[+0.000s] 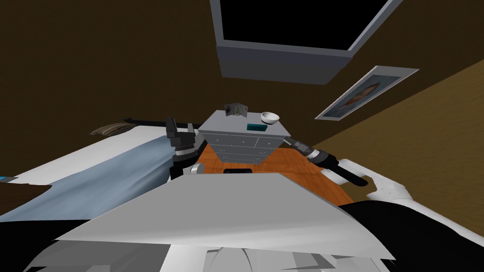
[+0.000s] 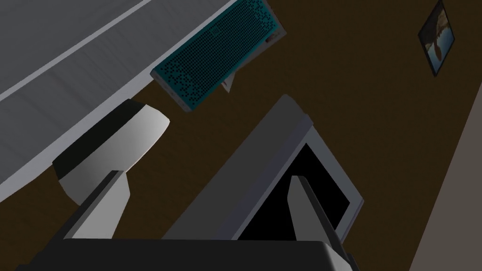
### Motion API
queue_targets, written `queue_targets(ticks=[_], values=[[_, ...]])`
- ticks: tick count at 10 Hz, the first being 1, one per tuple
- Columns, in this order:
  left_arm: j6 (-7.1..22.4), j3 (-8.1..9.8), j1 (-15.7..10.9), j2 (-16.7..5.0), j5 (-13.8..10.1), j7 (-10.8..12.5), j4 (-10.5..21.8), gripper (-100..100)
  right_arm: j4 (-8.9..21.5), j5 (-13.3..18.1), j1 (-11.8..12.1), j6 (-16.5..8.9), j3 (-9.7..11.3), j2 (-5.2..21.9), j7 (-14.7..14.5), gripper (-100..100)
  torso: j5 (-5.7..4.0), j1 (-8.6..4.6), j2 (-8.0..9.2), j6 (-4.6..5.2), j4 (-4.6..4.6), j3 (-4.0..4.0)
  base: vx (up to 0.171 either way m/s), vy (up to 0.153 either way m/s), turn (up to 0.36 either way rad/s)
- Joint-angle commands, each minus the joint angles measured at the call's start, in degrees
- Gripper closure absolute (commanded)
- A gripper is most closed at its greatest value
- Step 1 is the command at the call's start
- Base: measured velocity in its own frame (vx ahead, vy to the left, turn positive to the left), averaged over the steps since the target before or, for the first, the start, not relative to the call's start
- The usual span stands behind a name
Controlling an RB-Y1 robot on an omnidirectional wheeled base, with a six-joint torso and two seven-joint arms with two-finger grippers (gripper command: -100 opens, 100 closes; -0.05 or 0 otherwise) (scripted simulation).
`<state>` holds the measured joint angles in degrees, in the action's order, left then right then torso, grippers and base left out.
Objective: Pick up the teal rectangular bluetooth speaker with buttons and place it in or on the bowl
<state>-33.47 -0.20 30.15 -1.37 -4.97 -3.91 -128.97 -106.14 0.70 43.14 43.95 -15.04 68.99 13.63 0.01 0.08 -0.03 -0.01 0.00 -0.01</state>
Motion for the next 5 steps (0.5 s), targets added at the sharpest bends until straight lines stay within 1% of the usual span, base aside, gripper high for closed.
queue_targets(ticks=[1,2,3,4,5], values=[[0.0,0.0,0.0,0.0,0.0,0.0,0.0,0,0.71,0.54,0.13,0.53,-0.4,2.86,0.18,-100,0.0,0.0,0.0,0.0,0.0,0.0,0.002,0.018,0.005],[0.0,0.0,0.0,0.0,0.0,0.0,0.0,0,0.71,0.54,0.13,0.53,-0.4,3.88,0.18,-100,0.0,0.0,0.0,0.0,0.0,0.0,0.003,0.008,-0.001],[0.0,0.0,0.0,0.0,0.0,0.0,0.0,0,2.07,1.72,0.58,1.48,-1.46,5.97,0.47,-100,-0.01,-0.02,-0.01,0.0,0.0,0.0,0.01,0.02,0.013],[0.0,0.0,0.0,0.0,0.0,0.0,0.0,0,2.07,1.72,0.58,1.48,-1.46,7.68,0.47,-100,0.0,0.01,-0.03,0.0,-0.01,-0.02,0.008,0.02,0.006],[0.0,0.0,0.0,0.0,0.0,0.0,0.0,0,2.07,1.72,0.58,1.48,-1.46,8.76,0.47,-100,0.0,0.01,-0.03,0.0,-0.01,-0.02,0.002,0.009,-0.001]])
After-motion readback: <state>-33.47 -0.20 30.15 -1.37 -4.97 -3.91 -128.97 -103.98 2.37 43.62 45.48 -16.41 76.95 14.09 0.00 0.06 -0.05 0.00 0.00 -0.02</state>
